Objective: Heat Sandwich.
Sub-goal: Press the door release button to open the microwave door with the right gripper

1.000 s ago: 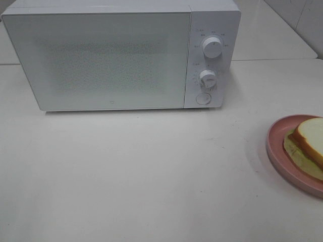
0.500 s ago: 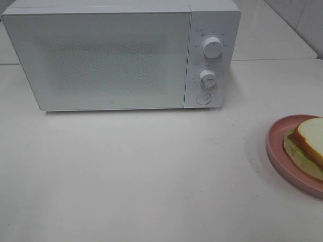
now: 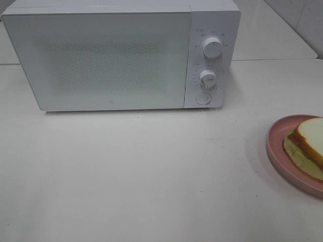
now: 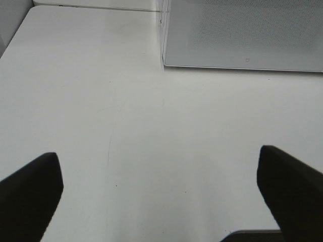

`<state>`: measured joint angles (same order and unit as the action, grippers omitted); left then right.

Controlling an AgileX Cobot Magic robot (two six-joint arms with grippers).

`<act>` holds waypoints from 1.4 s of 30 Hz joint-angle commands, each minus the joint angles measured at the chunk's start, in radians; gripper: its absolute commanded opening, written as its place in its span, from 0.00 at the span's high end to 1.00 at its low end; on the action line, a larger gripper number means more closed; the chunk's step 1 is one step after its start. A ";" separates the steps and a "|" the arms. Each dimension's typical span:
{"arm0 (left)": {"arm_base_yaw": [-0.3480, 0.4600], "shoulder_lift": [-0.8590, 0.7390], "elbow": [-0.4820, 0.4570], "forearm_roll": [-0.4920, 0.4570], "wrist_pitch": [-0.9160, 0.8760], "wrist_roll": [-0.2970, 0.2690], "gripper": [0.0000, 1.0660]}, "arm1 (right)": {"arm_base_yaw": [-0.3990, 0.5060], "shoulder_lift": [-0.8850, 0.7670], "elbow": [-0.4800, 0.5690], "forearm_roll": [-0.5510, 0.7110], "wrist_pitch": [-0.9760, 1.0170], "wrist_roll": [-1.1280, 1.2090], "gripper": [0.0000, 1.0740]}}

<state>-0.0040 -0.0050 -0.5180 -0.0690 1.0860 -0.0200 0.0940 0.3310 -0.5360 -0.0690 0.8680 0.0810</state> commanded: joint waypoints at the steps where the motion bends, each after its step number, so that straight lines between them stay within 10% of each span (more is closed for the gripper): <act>1: 0.004 -0.023 0.002 -0.001 -0.013 -0.001 0.08 | -0.007 0.063 -0.006 -0.003 -0.085 -0.002 0.29; 42: 0.004 -0.023 0.002 -0.001 -0.013 -0.001 0.08 | -0.007 0.761 0.036 0.007 -1.016 -0.002 0.29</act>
<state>-0.0040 -0.0050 -0.5180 -0.0690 1.0860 -0.0200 0.0940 1.0640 -0.5240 -0.0690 -0.0170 0.0810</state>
